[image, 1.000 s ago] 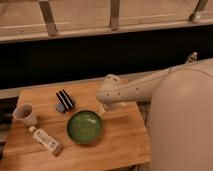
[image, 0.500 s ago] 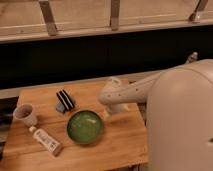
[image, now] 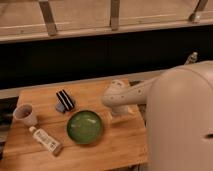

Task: Push the ceramic bowl across the table

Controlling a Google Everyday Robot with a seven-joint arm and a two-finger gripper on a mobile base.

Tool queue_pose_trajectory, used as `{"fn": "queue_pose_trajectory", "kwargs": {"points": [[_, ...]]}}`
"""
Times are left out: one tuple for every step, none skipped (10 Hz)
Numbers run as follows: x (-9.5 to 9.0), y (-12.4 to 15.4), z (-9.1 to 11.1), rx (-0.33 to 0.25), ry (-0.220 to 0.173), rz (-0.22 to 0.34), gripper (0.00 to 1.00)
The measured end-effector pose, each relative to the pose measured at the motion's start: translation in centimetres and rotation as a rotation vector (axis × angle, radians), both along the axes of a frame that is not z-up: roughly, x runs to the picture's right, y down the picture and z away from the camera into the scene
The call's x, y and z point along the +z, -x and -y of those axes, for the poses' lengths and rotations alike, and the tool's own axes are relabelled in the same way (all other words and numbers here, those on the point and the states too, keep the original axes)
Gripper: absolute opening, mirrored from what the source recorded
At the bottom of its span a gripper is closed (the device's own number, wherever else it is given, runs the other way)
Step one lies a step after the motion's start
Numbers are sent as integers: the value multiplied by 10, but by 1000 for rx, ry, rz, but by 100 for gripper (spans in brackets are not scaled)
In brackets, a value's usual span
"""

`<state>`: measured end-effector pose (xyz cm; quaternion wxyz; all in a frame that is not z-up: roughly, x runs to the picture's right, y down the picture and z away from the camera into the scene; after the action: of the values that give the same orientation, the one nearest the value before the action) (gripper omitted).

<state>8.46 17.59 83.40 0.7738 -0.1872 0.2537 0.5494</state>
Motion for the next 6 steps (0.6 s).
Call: {"fn": "queue_pose_trajectory", "kwargs": {"points": [[5, 7, -7, -5, 17, 10, 80], [6, 17, -12, -12, 31, 30, 80], [4, 22, -15, -16, 39, 38, 80], [-1, 31, -17, -37, 46, 53, 80], [-13, 44, -19, -44, 49, 79, 80], [-25, 57, -22, -46, 49, 101, 80]]}}
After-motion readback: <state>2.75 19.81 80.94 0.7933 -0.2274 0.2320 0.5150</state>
